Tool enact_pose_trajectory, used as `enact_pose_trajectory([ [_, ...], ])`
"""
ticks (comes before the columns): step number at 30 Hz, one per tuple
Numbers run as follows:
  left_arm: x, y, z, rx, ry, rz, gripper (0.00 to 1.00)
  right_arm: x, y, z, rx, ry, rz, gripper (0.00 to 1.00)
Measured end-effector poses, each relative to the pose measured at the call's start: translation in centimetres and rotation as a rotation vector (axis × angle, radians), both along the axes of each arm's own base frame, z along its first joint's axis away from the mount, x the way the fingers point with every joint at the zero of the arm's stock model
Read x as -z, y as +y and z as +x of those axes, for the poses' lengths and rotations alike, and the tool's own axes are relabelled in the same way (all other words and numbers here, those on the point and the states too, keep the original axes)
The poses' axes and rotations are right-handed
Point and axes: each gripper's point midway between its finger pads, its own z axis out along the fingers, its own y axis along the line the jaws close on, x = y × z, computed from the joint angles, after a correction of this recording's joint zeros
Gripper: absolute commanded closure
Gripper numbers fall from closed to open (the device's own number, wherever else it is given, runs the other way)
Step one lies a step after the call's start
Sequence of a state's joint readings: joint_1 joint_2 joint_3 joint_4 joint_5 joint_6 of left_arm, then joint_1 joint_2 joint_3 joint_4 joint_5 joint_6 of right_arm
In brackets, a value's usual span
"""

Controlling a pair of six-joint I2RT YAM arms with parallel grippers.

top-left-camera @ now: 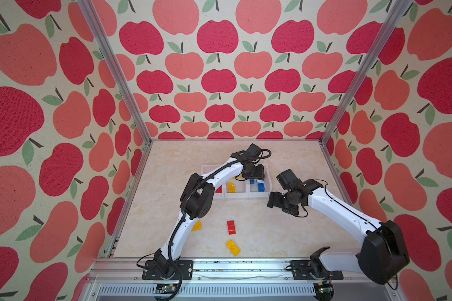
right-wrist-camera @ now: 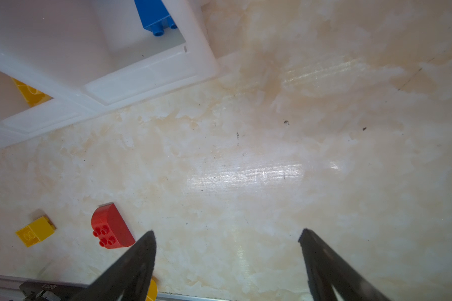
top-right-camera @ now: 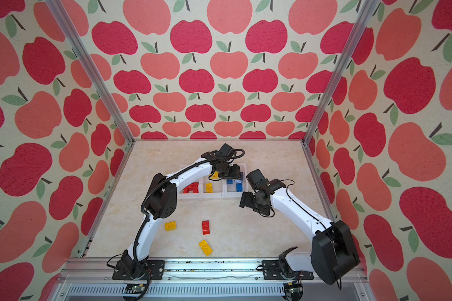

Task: Sort the legos into containers by color
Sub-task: 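Open the left gripper to drop the blue brick into the compartment, then move the left gripper down over the red brick on the table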

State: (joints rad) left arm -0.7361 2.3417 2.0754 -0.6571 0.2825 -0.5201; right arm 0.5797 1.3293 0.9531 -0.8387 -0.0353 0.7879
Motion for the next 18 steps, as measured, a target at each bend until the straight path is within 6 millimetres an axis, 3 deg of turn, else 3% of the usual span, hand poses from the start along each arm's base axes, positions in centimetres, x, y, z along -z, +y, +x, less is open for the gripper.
enact_pose_trajectory([
  [11,-0.7,0.1,0.1,-0.003,-0.013,-0.006,0.39,0.0,0.0,0.0,0.0,0.0,0.0,0.11],
  [18,-2.6,1.3,-0.9,-0.008,-0.028,-0.02,0.34,0.0,0.1,-0.1,-0.003,0.0,0.0,0.11],
])
